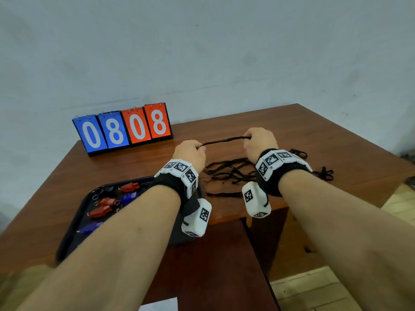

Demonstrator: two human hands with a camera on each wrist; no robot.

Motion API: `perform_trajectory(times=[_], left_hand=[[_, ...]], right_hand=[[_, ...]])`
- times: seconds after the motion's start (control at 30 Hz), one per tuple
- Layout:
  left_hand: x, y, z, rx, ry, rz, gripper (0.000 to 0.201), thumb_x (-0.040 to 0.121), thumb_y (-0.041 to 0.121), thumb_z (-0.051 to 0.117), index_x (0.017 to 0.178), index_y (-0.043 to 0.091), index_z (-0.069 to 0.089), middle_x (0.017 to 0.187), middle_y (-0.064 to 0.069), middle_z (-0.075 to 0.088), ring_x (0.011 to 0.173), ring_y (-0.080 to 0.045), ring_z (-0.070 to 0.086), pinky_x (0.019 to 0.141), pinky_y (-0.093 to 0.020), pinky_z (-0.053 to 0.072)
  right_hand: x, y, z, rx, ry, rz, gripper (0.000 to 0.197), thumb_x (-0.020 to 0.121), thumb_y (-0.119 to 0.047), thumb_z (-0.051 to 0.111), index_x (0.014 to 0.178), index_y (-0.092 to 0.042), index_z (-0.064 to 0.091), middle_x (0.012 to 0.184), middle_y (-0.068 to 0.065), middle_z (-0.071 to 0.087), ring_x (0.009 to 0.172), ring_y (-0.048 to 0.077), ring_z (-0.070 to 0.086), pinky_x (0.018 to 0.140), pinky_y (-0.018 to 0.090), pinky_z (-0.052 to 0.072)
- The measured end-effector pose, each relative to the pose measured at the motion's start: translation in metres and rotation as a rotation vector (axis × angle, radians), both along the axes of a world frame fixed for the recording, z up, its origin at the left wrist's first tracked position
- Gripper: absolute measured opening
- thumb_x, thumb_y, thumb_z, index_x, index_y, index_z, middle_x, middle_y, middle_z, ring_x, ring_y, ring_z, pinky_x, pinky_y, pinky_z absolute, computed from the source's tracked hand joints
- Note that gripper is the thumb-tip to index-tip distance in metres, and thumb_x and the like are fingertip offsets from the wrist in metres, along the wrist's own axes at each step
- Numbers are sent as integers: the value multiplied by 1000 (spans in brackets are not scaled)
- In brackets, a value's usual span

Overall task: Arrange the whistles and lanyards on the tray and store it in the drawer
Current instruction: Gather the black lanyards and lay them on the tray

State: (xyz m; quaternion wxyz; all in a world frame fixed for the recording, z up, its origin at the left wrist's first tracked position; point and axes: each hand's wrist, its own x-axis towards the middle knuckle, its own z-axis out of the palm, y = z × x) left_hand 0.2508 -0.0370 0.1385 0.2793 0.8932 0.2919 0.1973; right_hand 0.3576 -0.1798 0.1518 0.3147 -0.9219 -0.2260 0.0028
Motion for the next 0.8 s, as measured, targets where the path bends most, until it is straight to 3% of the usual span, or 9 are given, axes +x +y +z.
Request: perform_trajectory(times=[0.13, 0.23, 0.3, 0.4, 0.5, 0.57, 0.63, 0.73, 0.8], left_hand=[[-23, 13, 10, -127, -61, 7, 23, 95, 28, 53, 91, 14, 70, 86, -4, 71, 80, -23, 66, 74, -32, 54], [-40, 23, 14, -168, -27, -13, 22, 93, 29, 56, 84, 14, 70, 74, -3, 64, 71, -20, 59, 65, -26, 46], [-54, 29, 19, -187, 3, -39, 20, 93, 29, 58, 81, 17, 68, 68, 0, 59, 67, -17, 55, 59, -24, 41], [-76, 38, 23, -260, 40, -89, 16, 94, 28, 57, 96, 18, 69, 87, 0, 66, 81, -16, 61, 68, -25, 46], [-98, 50, 24, -429, 18, -135, 32, 90, 15, 57, 121, 21, 61, 111, 6, 67, 105, -14, 61, 96, -34, 47], [-111, 57, 24, -572, -7, -183, 48, 88, 8, 58, 135, 21, 51, 120, 7, 64, 115, -16, 57, 100, -35, 41], [-123, 60, 28, -667, -11, -217, 45, 91, 13, 58, 134, 24, 51, 127, 6, 61, 122, -18, 52, 100, -37, 35], [-137, 66, 29, -751, -15, -258, 26, 91, 22, 59, 117, 25, 61, 122, 6, 65, 120, -16, 52, 105, -41, 32], [-143, 70, 25, -790, -18, -282, 27, 91, 24, 60, 118, 22, 63, 120, 1, 67, 118, -20, 57, 104, -42, 36]], right_hand=[[-19, 16, 23, 192, -17, 92, 21, 94, -26, 55, 94, -13, 71, 88, 3, 67, 84, 22, 61, 72, 27, 44], [-39, 34, 33, 312, 79, 213, 27, 92, -30, 56, 75, -15, 70, 73, 0, 67, 66, 16, 57, 66, 27, 45], [-54, 48, 39, 345, 117, 279, 31, 93, -29, 55, 66, -18, 66, 74, 2, 71, 60, 16, 54, 66, 30, 47], [-77, 70, 48, 402, 154, 350, 32, 92, -15, 51, 62, -17, 63, 71, 2, 70, 53, 14, 53, 61, 27, 47], [-96, 90, 56, 400, 166, 375, 27, 94, -11, 49, 70, -9, 63, 62, 1, 64, 38, 3, 50, 51, 20, 43], [-108, 103, 60, 389, 160, 380, 21, 94, -13, 50, 80, -6, 65, 63, 6, 62, 35, 3, 49, 49, 21, 43], [-119, 114, 63, 405, 184, 397, 19, 94, -14, 52, 84, -7, 67, 68, 7, 62, 39, 7, 50, 45, 18, 42], [-134, 128, 67, 418, 200, 415, 19, 94, -11, 54, 99, -2, 71, 66, 4, 60, 35, 2, 47, 38, 11, 39], [-140, 135, 68, 344, 154, 418, 23, 94, -9, 52, 107, -3, 70, 77, 6, 66, 46, 2, 49, 44, 10, 41]])
